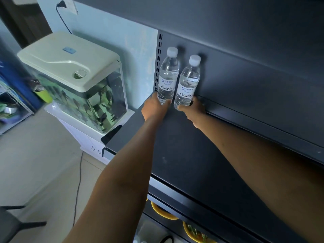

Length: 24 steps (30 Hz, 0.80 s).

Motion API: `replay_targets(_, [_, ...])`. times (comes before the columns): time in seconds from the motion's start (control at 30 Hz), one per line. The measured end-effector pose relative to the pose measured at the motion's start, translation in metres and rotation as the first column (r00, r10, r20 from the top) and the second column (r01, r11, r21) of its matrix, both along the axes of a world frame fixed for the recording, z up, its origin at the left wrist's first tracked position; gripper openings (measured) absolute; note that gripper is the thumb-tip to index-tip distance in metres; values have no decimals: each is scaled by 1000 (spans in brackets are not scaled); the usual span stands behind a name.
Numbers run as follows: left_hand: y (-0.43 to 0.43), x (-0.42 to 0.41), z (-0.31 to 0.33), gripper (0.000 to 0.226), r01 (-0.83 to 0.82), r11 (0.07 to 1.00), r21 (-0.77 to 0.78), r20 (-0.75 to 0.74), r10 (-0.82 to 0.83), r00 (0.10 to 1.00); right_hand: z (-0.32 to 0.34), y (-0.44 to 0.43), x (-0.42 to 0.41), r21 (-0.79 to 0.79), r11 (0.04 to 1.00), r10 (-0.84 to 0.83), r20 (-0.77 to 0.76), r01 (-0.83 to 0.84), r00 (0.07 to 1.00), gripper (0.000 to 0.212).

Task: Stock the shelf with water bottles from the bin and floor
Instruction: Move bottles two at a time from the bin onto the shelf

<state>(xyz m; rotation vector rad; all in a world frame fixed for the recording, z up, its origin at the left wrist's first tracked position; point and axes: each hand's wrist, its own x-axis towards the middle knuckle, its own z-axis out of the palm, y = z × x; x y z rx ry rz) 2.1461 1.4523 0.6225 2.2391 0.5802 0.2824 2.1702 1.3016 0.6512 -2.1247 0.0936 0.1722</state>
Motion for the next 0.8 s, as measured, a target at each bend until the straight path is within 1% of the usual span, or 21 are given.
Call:
replay_targets(0.1, [-2, -2, -8, 47, -25, 1000, 3, 59, 25, 998, -7, 4, 4, 40, 996, -75, -3, 75, 997, 47])
replay_targets(0.23, [-2, -1, -15, 49, -21, 997, 74, 95, 14, 995, -11, 11, 6, 12, 995, -99, -14, 99, 995, 42])
replay_targets(0.3, [-6, 0, -16, 51, -13, 993, 119, 89, 2, 996, -10, 12, 5, 5, 995, -97, -15, 97, 995, 41])
replay_targets(0.37, [-8, 1, -14, 54, 1, 986, 168, 59, -11, 998, -11, 12, 6, 6, 995, -101, -13, 101, 995, 45])
replay_targets(0.47, [-7, 2, -15, 58, 10, 982, 191, 31, -17, 999, -9, 7, 1, 25, 995, -101, -30, 102, 994, 47])
replay_targets(0.57, [-6, 2, -15, 59, 7, 986, 168, 39, -13, 999, -6, 1, -7, 40, 994, -102, -16, 102, 995, 47])
replay_targets(0.67, [-5, -1, -17, 60, 9, 996, 94, 72, -16, 997, -8, -3, -18, 66, 994, -94, 28, 92, 995, 48])
replay_targets(0.77, [-12, -13, -18, 75, -10, 998, 69, 94, 4, 996, -12, -9, -33, 86, 993, -85, 51, 80, 995, 58])
replay_targets(0.8, [-18, -20, -17, 76, -18, 998, 67, 87, 12, 996, -13, -12, -40, 79, 994, -82, 62, 77, 995, 58])
